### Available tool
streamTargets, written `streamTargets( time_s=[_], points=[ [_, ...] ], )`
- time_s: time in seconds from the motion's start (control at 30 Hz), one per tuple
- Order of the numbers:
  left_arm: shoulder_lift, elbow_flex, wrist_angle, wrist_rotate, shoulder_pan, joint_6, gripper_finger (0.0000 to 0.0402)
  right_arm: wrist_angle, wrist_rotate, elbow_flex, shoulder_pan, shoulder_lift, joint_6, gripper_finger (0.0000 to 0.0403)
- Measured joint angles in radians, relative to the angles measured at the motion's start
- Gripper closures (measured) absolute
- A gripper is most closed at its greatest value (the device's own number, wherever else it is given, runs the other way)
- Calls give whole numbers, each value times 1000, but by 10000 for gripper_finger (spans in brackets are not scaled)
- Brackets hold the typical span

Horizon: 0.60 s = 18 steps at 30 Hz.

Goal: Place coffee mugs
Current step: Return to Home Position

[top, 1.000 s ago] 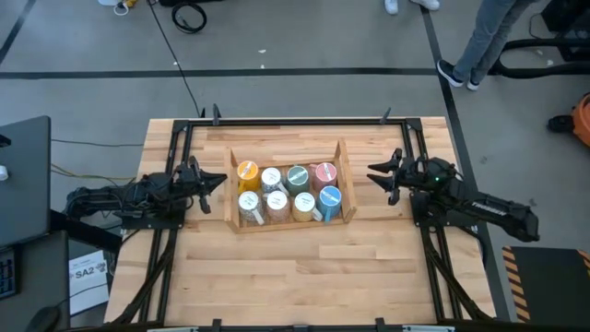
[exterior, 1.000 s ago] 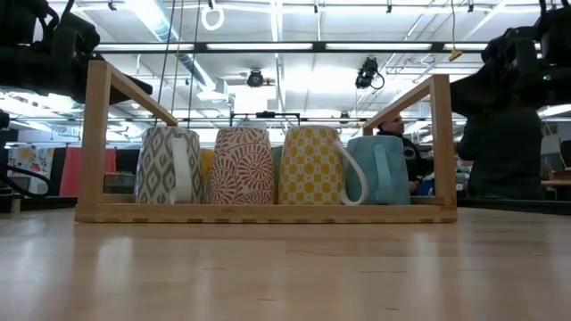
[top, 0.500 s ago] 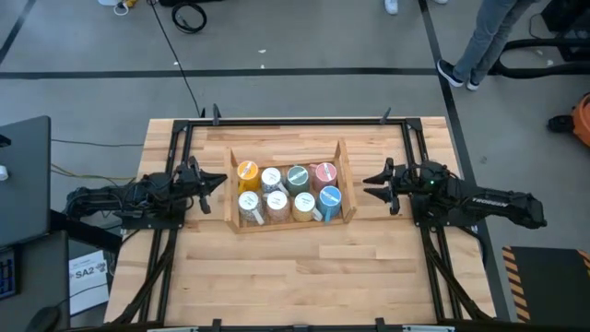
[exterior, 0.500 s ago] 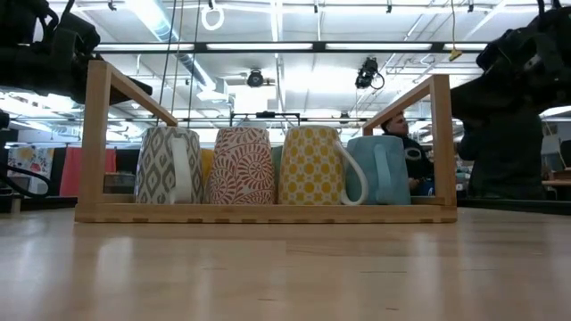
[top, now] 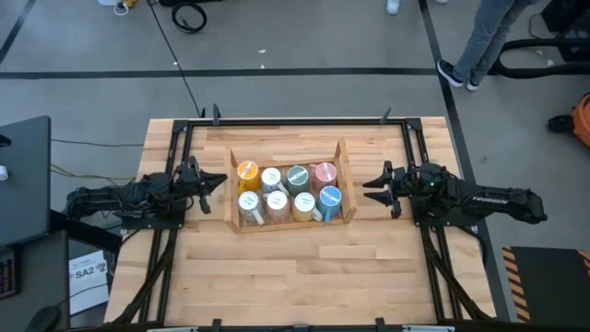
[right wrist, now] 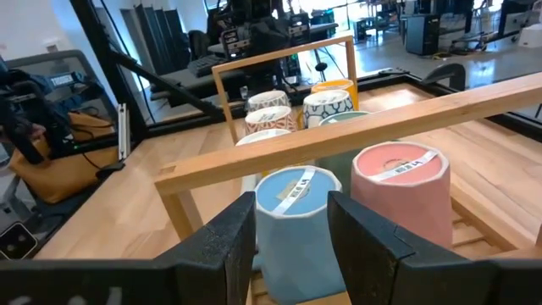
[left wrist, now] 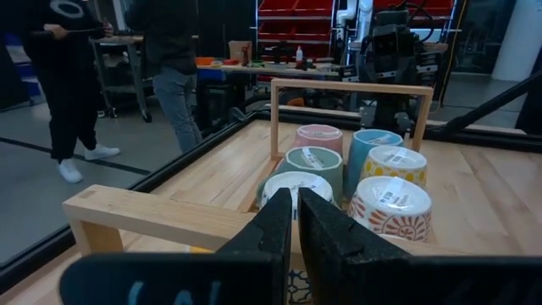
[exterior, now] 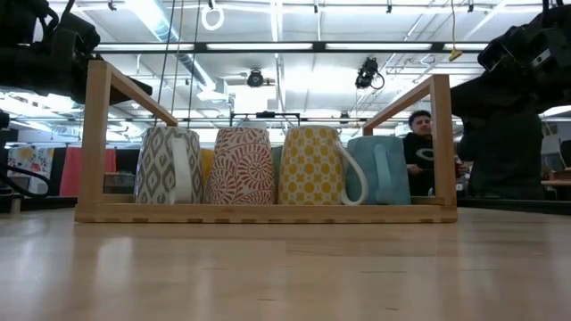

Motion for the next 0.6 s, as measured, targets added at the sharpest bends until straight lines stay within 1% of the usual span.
streamTargets(
  time_s=[0.27, 0.6],
  points=[
    [0, -7, 66, -1, 0, -7, 372, 0, 0, 0, 0, 0, 0, 249],
    [0, -7, 76, 0, 0, -7, 372, 1, 0, 0, 0, 0, -1, 249]
  ],
)
